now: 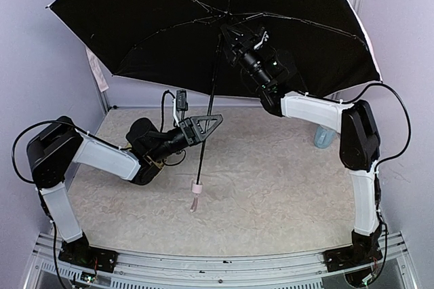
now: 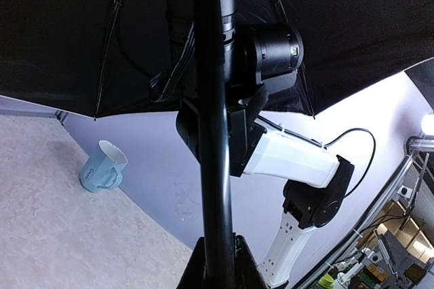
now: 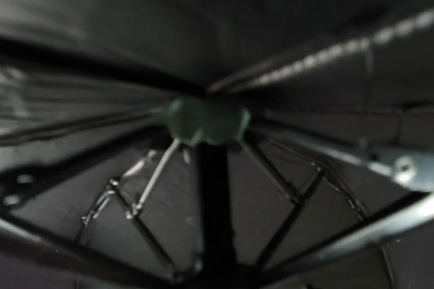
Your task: Put away the umbrella
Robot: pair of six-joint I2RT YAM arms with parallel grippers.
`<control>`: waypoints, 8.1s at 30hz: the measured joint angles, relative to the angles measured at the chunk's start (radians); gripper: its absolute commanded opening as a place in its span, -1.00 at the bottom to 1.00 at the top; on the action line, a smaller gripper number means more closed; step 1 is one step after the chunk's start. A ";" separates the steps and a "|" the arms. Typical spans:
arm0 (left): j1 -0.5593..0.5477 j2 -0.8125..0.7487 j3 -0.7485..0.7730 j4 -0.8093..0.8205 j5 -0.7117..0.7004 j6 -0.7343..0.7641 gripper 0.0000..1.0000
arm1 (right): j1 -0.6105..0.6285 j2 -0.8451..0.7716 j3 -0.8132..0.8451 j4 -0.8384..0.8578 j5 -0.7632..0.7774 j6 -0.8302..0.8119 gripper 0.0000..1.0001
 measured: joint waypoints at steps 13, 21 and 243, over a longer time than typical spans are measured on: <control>-0.003 0.000 0.000 -0.047 0.002 0.007 -1.00 | 0.019 0.000 -0.074 0.021 0.105 0.022 0.11; -0.003 0.000 -0.001 -0.072 -0.006 0.002 -1.00 | 0.024 -0.021 -0.182 0.087 0.166 0.008 0.16; 0.175 -0.367 -0.308 -0.500 -0.132 0.643 -0.12 | -0.416 -0.550 -0.200 -0.960 -0.462 -1.449 -1.00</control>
